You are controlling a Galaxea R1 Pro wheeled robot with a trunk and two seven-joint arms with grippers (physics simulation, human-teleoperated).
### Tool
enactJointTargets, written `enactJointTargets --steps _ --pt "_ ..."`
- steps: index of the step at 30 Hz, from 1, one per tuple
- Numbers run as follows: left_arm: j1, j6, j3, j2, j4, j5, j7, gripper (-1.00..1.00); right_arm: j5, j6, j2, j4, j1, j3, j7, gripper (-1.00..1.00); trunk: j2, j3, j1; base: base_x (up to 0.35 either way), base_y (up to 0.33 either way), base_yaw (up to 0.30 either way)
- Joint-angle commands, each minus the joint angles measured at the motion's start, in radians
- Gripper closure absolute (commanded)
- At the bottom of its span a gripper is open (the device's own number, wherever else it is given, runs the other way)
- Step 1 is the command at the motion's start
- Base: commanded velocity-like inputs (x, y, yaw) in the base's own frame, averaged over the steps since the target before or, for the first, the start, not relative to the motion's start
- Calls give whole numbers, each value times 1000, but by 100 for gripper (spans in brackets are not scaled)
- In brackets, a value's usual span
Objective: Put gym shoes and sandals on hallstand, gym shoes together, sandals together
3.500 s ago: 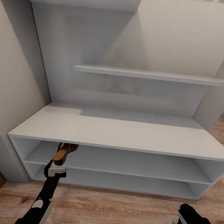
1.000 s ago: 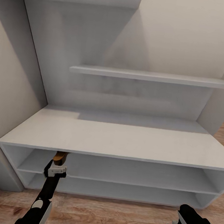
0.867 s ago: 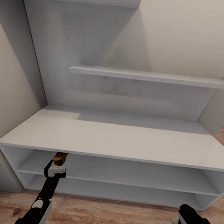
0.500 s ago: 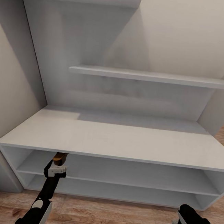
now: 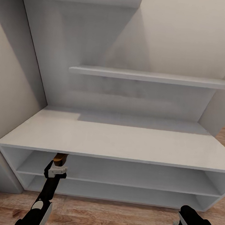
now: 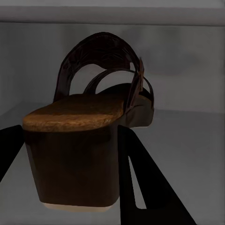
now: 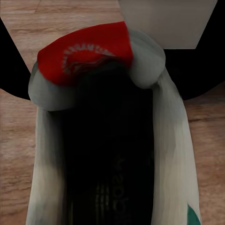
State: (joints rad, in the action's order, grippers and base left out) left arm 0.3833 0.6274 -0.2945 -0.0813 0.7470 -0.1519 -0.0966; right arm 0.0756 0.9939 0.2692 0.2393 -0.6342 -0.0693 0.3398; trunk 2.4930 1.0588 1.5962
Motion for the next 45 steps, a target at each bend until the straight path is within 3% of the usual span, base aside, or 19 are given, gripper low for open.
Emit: enactJointTargets --steps 1,45 --pt "0 0 0 0 0 0 0 100 0 0 0 0 0 0 1 100 0 0 0 0 0 0" --pt "0 0 0 0 0 0 -1 100 -1 0 -2 -2 2 -1 0 100 0 0 0 0 0 0"
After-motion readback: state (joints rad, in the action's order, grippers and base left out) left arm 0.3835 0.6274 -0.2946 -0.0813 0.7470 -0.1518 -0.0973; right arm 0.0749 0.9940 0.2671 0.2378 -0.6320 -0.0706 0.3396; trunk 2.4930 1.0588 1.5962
